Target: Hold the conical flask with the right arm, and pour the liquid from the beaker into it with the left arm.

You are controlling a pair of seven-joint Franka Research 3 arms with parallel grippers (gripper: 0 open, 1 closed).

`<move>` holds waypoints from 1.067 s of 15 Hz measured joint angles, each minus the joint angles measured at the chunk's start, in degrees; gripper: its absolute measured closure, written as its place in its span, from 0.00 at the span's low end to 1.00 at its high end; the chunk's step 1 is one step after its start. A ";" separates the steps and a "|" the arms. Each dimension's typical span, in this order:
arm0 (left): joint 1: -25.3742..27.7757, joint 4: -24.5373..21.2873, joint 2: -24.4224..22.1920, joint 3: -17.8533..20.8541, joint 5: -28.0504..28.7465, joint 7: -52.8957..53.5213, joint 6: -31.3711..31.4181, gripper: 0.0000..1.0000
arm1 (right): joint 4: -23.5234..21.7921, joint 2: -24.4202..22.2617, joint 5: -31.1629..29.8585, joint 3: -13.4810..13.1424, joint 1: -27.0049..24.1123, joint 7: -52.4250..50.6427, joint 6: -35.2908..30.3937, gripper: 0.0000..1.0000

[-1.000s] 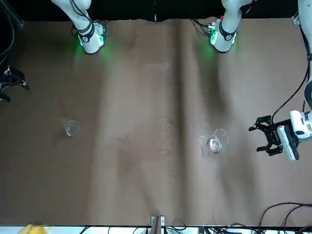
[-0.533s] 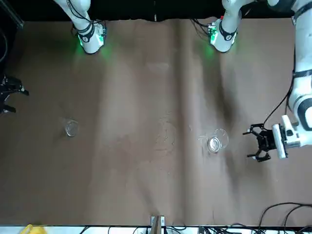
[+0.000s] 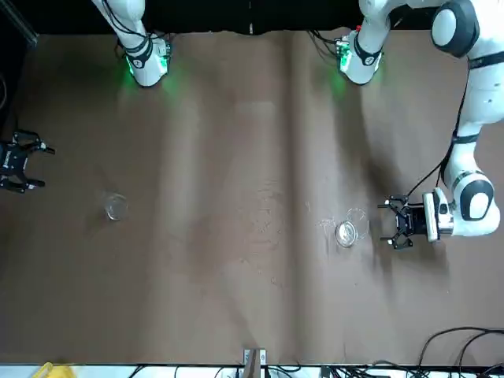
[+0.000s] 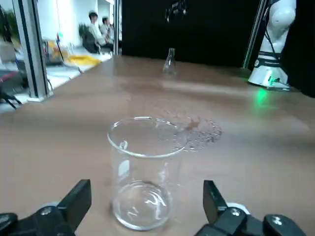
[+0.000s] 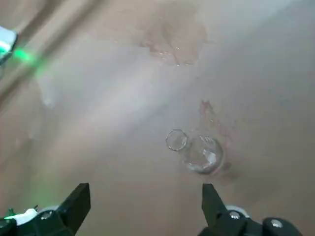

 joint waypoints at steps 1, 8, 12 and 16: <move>0.03 0.29 1.02 0.02 -1.56 2.54 0.00 0.00 | -0.19 0.87 1.13 0.00 -0.65 -2.86 -0.36 0.00; -0.11 2.13 7.00 0.11 -5.76 7.97 1.27 0.00 | -0.53 8.93 11.90 0.01 -3.85 -25.59 -3.46 0.03; -0.76 2.16 8.44 -0.09 -8.13 9.23 1.27 0.00 | -0.54 12.24 15.86 0.00 -5.63 -32.66 -5.08 0.04; -3.18 2.16 10.01 -0.15 -11.98 12.86 1.28 0.00 | -0.54 15.61 20.89 0.00 -7.09 -37.62 -6.13 0.04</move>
